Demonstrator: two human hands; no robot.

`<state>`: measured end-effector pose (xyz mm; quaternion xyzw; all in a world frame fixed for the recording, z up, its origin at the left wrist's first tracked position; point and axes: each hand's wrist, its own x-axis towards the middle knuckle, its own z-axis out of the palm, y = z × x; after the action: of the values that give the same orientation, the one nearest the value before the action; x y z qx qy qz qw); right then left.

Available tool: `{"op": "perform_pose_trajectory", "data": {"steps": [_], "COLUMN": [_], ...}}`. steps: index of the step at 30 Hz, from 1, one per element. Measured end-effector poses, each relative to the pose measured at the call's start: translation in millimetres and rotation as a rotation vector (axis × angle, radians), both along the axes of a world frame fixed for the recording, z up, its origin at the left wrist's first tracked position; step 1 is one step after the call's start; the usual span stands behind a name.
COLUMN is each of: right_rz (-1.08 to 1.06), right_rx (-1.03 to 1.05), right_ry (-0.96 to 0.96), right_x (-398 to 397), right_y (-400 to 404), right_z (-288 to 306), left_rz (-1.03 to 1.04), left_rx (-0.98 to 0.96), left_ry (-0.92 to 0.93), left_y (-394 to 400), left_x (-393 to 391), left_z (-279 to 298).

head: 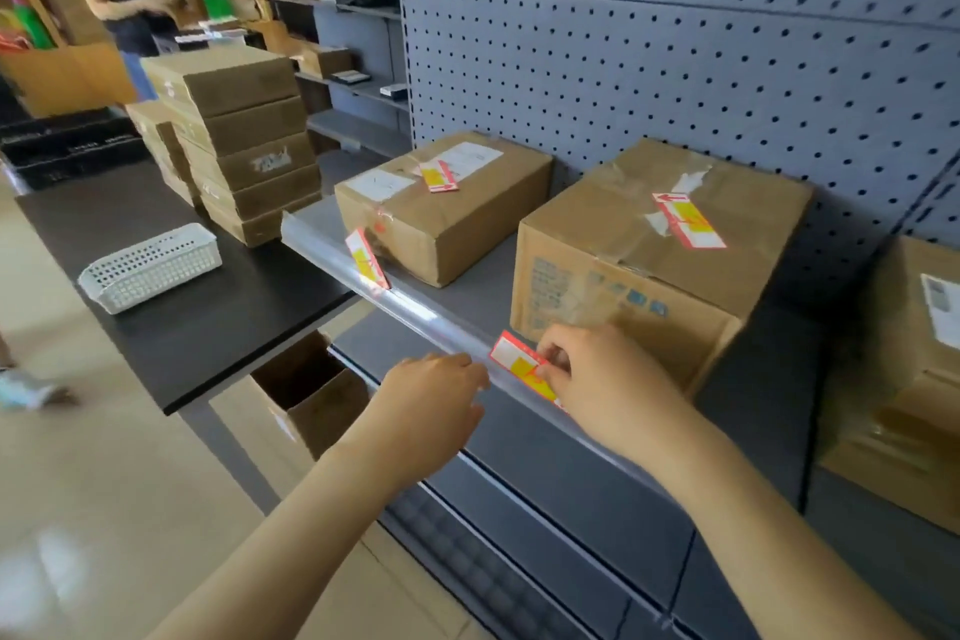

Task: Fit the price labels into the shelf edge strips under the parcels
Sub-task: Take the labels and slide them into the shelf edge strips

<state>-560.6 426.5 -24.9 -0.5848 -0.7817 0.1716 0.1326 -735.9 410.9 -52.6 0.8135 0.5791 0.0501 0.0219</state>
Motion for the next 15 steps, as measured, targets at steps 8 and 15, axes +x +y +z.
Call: {"op": "perform_pose_trajectory", "data": {"steps": [8, 15], "right_rz": [-0.330, -0.466], "right_rx": [-0.012, 0.060], "right_ry": [0.096, 0.132], "right_x": [3, -6], "right_y": [-11, -29], "right_z": [-9, -15], "left_rz": [-0.488, -0.677], "left_rx": [0.062, 0.099], "left_ry": [-0.015, -0.073], "left_y": [41, 53], "left_x": [1, 9], "left_z": [-24, -32]}}
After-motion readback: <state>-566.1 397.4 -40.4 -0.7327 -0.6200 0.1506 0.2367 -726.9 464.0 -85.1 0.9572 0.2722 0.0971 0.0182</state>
